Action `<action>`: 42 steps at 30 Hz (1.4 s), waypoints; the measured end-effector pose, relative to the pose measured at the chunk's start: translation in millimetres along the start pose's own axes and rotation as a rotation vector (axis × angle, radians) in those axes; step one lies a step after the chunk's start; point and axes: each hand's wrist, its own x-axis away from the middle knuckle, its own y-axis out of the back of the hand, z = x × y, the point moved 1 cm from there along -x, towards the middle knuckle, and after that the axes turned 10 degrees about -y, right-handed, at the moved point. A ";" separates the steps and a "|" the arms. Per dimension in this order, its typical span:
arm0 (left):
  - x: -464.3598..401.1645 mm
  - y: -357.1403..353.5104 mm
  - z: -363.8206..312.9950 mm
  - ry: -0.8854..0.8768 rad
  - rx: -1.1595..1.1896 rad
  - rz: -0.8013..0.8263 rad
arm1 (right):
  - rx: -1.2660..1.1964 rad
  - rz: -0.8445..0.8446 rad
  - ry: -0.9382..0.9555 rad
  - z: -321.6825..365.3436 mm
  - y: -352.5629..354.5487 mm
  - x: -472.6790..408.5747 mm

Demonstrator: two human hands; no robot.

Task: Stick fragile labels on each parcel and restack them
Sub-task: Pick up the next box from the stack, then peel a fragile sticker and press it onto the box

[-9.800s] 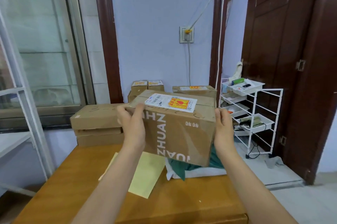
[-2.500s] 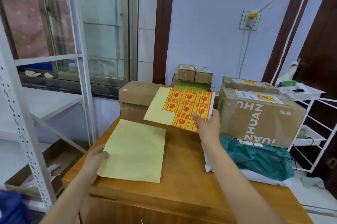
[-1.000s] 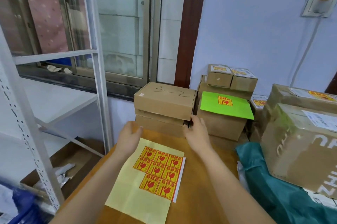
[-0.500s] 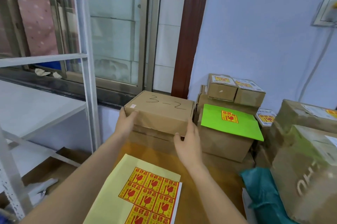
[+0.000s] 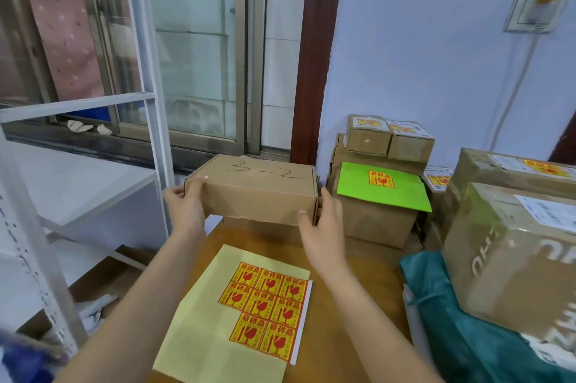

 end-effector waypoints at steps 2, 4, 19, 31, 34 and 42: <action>12.6 13.0 -5.2 -0.007 -0.004 -0.004 | -0.051 0.001 -0.010 3.6 8.5 16.6; 27.1 23.8 -8.5 -0.008 0.011 -0.001 | -0.117 0.013 -0.036 4.8 18.3 31.2; 137.5 71.8 44.8 0.121 0.111 0.140 | -0.568 0.060 -0.460 -64.1 87.6 104.2; 117.1 104.1 78.1 -0.363 -0.881 0.693 | -0.583 0.088 -0.530 -78.7 97.9 117.0; 107.0 108.2 87.0 -0.386 -1.060 0.699 | -0.562 0.085 -0.534 -84.5 97.1 123.0; 90.7 106.8 88.0 -0.311 -1.150 0.683 | -0.517 0.055 -0.570 -100.9 97.9 128.6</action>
